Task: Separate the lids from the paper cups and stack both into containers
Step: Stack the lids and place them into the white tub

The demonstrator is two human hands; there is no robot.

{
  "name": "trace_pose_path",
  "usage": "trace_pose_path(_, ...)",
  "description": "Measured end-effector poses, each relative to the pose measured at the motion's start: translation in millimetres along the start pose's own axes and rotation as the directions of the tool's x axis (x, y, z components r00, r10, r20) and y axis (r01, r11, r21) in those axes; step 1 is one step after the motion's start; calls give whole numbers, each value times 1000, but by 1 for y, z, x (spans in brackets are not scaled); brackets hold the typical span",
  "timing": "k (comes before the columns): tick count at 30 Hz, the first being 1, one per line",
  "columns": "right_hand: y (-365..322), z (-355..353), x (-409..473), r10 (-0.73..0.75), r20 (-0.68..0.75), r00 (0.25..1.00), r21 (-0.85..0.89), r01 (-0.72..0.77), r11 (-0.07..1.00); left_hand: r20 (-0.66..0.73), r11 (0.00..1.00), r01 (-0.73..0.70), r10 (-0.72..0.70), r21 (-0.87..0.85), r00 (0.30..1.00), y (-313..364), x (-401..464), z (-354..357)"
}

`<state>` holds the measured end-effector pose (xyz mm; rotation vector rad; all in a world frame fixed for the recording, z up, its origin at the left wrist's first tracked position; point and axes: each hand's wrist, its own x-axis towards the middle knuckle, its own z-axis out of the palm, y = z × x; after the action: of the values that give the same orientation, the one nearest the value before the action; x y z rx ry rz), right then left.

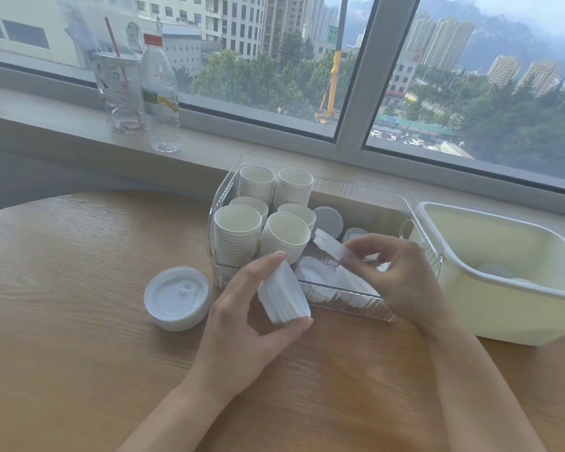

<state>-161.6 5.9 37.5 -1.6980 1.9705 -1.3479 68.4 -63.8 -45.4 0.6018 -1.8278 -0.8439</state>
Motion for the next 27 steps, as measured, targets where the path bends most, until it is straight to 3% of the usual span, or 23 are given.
trace_pose_path(3,-12,-3,-3,-30,103,994,146,14,989,-8,999,34,-35,-35,999,-1,-1,0)
trace_pose_path(10,-24,4,-7,-124,452,883,201,34,979,-8,994,75,-76,-84,997,-2,-1,0)
trace_pose_path(18,-22,14,-7,-118,539,834,169,30,985,-6,996,13,-14,-92,1000,-2,0,1)
trace_pose_path(24,-22,15,-7,-89,397,913,36,81,996,-3,995,-5,4,-97,1000,-1,0,0)
trace_pose_path(27,-23,13,-9,-61,454,889,52,41,998,8,995,-22,23,-98,1000,1,1,0)
